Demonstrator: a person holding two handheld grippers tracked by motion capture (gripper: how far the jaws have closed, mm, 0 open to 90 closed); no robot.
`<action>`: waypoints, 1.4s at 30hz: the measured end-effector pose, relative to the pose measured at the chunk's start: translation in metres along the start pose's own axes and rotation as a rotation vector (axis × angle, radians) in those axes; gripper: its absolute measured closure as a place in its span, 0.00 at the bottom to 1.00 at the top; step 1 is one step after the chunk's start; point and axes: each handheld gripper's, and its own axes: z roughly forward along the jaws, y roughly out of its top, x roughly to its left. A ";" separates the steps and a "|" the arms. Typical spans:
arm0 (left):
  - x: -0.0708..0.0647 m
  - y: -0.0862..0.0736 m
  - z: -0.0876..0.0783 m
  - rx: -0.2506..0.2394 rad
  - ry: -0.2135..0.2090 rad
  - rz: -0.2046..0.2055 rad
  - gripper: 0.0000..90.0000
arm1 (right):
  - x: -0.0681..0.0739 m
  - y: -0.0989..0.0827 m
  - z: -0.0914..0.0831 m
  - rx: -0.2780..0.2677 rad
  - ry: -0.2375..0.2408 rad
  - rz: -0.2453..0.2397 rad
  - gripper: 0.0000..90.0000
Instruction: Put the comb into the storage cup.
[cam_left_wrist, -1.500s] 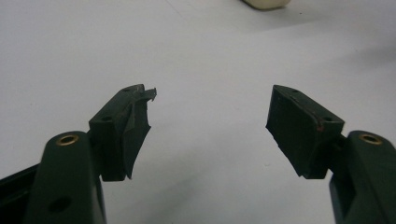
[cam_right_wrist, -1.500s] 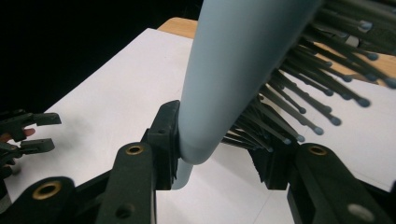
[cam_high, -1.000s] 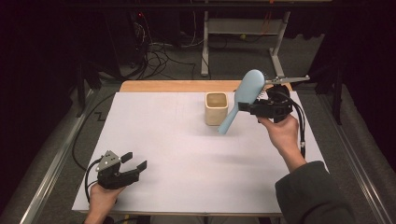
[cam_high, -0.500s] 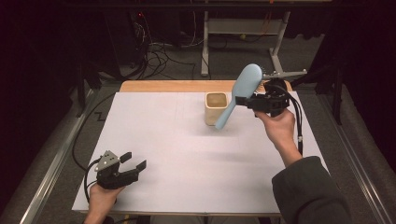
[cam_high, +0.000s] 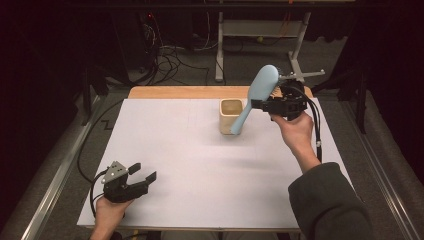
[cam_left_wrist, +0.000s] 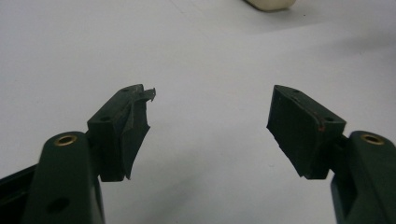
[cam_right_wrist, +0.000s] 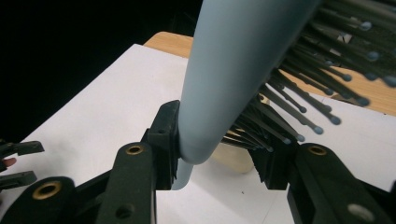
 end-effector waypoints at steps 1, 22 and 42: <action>0.000 0.000 0.000 0.000 0.000 0.001 0.33 | 0.000 0.000 0.001 0.004 -0.002 0.000 0.64; 0.002 0.000 0.001 0.004 -0.004 -0.015 0.33 | 0.003 0.018 0.015 0.006 0.000 -0.003 0.64; 0.003 0.000 0.001 0.000 -0.005 -0.014 0.33 | 0.005 0.033 0.023 0.010 -0.029 -0.003 0.64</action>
